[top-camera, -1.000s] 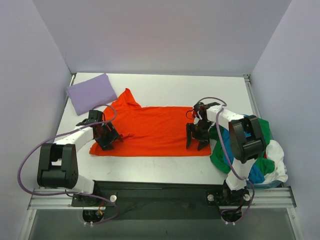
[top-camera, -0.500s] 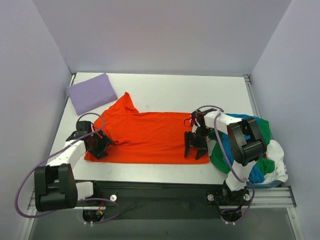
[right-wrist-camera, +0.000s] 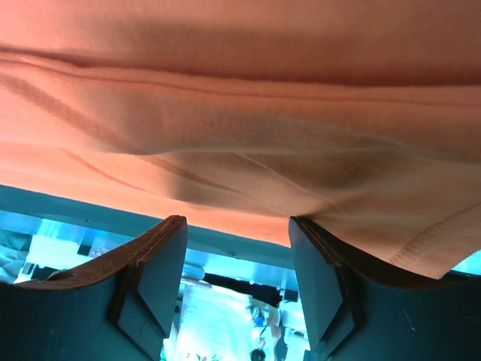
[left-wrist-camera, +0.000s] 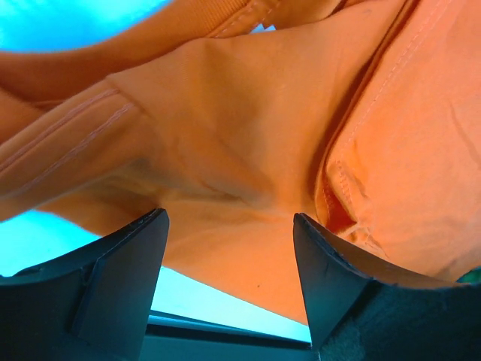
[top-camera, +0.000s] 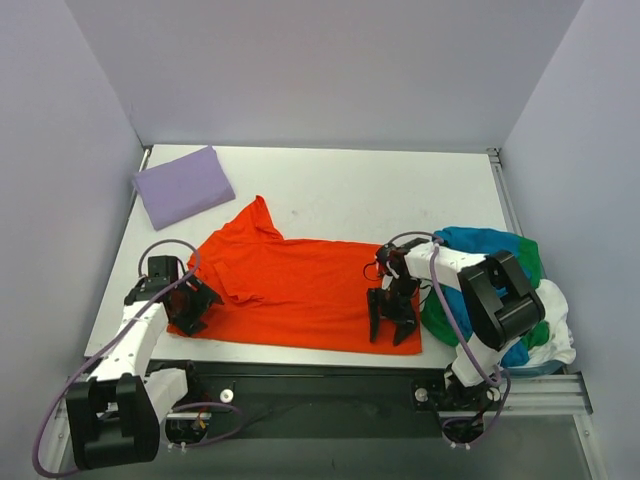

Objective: Fold and stack the t-shirts
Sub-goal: Grap the side of the flattened tshirt furthest away from the robot with both arms

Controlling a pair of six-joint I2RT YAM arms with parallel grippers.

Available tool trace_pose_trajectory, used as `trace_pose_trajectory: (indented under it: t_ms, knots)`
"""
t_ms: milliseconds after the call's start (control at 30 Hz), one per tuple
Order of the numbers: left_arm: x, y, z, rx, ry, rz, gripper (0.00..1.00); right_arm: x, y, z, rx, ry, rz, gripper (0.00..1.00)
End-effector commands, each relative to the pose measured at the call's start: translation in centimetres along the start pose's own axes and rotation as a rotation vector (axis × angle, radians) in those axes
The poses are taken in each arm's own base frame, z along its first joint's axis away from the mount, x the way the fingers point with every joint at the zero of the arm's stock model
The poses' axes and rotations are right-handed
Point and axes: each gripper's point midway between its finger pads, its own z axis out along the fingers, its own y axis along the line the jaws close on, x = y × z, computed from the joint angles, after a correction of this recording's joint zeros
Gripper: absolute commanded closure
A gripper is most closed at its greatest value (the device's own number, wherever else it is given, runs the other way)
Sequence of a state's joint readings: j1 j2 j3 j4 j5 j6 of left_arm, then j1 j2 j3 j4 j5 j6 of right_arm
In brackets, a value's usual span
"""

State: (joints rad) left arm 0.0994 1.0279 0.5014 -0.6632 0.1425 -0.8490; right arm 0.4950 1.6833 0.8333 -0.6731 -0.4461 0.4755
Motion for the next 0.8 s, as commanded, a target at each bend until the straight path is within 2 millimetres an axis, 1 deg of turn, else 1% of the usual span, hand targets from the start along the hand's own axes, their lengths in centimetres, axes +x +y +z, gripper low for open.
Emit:
trace_pose_trajectory:
  t_ms: [0,67,133,167,200,233,300,333,400,433,467,600,767]
  knots:
    - [-1.0,0.2,-1.6,-0.016,-0.082,-0.022,0.22,-0.2,-1.2,0.3,0.07,-0.045,-0.02,0.43]
    - [-1.5,-0.3,-2.6,0.001,-0.128,-0.002,0.23,-0.5,-0.7,-0.2,0.058,-0.066,-0.031,0.43]
    - [-1.9,-1.3,-3.5,0.027,-0.153,0.041,0.25,-0.7,-0.2,-0.9,0.042,-0.084,-0.045,0.43]
    - [-1.9,-1.7,-3.7,0.036,-0.158,0.056,0.26,-1.2,0.4,-1.4,0.029,-0.104,-0.053,0.43]
    - [-1.9,-2.0,-3.9,0.044,-0.159,0.069,0.29,-1.3,0.6,-1.8,0.022,-0.115,-0.059,0.43]
    - [-1.9,-2.7,-4.1,0.056,-0.161,0.089,0.3,-1.4,0.9,-2.2,0.014,-0.119,-0.062,0.43]
    - [-1.3,-3.7,-4.2,0.073,-0.153,0.135,0.3,-1.9,1.7,-3.2,0.0,-0.145,-0.076,0.43]
    - [-0.7,-4.3,-4.0,0.079,-0.135,0.161,0.31,-1.9,1.8,-3.5,-0.002,-0.149,-0.079,0.43]
    - [-0.1,-5.2,-3.9,0.092,-0.119,0.181,0.31,-2.2,2.4,-4.4,-0.015,-0.173,-0.087,0.43]
    - [-0.1,-5.4,-3.4,0.077,-0.123,0.188,0.31,-2.3,2.4,-4.6,-0.016,-0.178,-0.087,0.43]
    - [0.6,-5.8,-3.1,0.081,-0.108,0.216,0.31,-2.3,2.6,-4.8,-0.019,-0.183,-0.091,0.43]
    - [1.7,-6.5,-1.8,0.047,-0.078,0.253,0.31,-2.4,2.8,-5.5,-0.024,-0.202,-0.092,0.43]
    - [1.6,-7.6,-1.2,0.063,-0.088,0.271,0.31,-2.4,2.8,-5.9,-0.028,-0.222,-0.095,0.42]
